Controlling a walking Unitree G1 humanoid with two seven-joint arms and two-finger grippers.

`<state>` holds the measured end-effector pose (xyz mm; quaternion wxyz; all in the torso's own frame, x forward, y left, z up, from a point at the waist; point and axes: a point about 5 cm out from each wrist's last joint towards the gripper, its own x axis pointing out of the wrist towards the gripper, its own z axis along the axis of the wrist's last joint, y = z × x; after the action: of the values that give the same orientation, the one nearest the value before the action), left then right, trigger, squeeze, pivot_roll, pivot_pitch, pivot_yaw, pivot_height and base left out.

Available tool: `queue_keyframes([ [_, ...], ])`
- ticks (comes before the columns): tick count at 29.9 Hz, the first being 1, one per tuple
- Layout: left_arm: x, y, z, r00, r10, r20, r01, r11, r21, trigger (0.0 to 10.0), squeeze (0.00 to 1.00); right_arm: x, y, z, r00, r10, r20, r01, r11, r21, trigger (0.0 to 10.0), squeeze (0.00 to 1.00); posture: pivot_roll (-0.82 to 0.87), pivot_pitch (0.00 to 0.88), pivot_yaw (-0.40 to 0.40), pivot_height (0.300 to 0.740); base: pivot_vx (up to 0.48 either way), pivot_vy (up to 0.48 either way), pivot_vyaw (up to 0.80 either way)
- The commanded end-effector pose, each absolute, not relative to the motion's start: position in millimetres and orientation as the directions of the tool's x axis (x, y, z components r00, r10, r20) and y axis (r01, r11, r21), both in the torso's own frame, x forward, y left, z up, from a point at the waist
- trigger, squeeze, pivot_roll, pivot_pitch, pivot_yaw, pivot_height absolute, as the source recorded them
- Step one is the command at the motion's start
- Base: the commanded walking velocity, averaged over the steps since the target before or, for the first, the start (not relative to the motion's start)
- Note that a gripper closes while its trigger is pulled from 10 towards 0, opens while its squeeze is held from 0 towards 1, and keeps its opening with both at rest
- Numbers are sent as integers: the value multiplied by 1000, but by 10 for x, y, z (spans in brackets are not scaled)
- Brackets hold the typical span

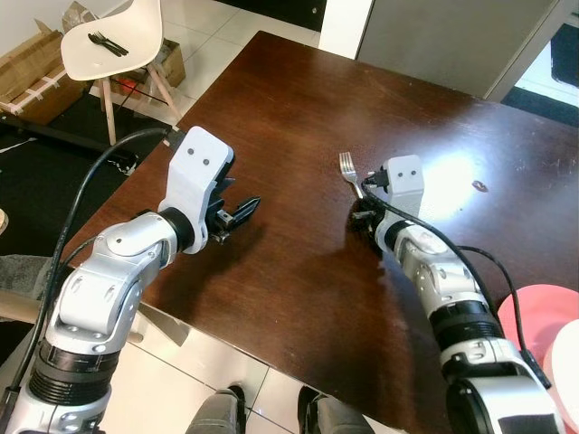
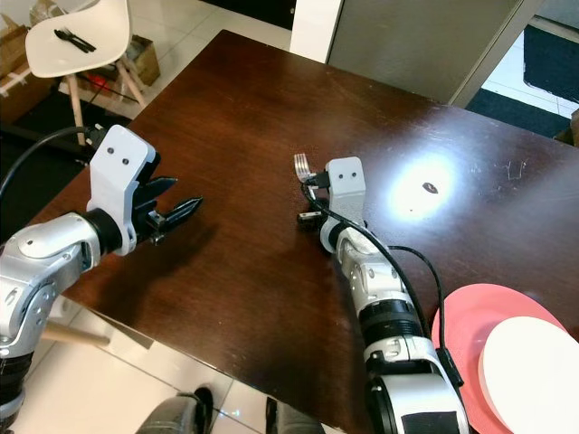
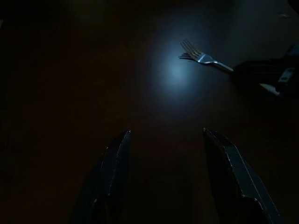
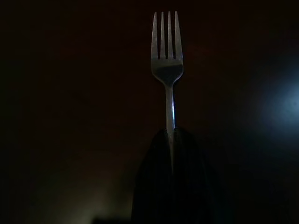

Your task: Setting the table

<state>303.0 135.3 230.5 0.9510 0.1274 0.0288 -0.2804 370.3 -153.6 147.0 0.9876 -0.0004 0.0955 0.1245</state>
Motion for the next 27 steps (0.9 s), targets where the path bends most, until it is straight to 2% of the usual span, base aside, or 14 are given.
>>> queue_keyframes([
  [1, 3046, 1322, 2265, 834, -533, -141, 551, 802, 228, 10000, 0, 3644, -1464, 1398, 935, 295, -197, -288, 956, 62, 0, 0, 59, 131, 27, 740, 0, 0, 0],
  [3, 3051, 1318, 2261, 835, -533, -140, 550, 803, 228, 10000, 0, 3627, -1412, 1492, 932, 334, -140, -326, 942, 77, 0, 0, 59, 126, 27, 740, 0, 0, 0],
  [6, 3061, 1319, 2254, 844, -520, -133, 537, 813, 225, 10000, 0, 3543, -1301, 1820, 903, 422, 76, -428, 899, 89, 0, 0, 57, 116, 26, 740, 0, 0, 0],
  [7, 3071, 1334, 2252, 858, -498, -123, 513, 829, 223, 10000, 0, 3463, -1270, 2052, 877, 431, 212, -460, 881, 111, 10000, 0, 53, 110, 28, 740, 0, 0, 0],
  [11, 3085, 1365, 2248, 880, -462, -109, 475, 852, 220, 10000, 0, 3352, -1256, 2282, 849, 410, 332, -475, 868, 143, 10000, 0, 46, 103, 30, 740, 0, 0, 0],
  [13, 3086, 1444, 2269, 915, -399, -68, 404, 889, 215, 10000, 0, 3207, -1199, 2390, 835, 376, 401, -452, 885, 111, 10000, 0, 30, 91, 40, 740, 0, 0, 0],
  [18, 3072, 1539, 2285, 945, -325, -30, 324, 923, 208, 10000, 0, 3075, -1134, 2346, 841, 342, 419, -414, 905, 94, 10000, 0, 21, 86, 44, 740, 0, 0, 0],
  [20, 3041, 1584, 2278, 953, -301, -21, 299, 933, 201, 10000, 0, 3013, -1106, 2228, 861, 319, 396, -383, 919, 91, 10000, 0, 5, 84, 49, 740, 0, 0, 0],
  [25, 2927, 1616, 2153, 964, -263, -28, 263, 948, 180, 10000, 0, 2831, -1167, 1652, 951, 237, 199, -258, 962, 88, 10000, 0, -13, 83, 54, 740, 0, 0, 0],
  [27, 2926, 1609, 2137, 966, -257, -29, 258, 949, 179, 10000, 0, 2813, -1178, 1621, 956, 232, 181, -251, 964, 91, 10000, 0, -18, 81, 53, 740, 0, 0, 0],
])
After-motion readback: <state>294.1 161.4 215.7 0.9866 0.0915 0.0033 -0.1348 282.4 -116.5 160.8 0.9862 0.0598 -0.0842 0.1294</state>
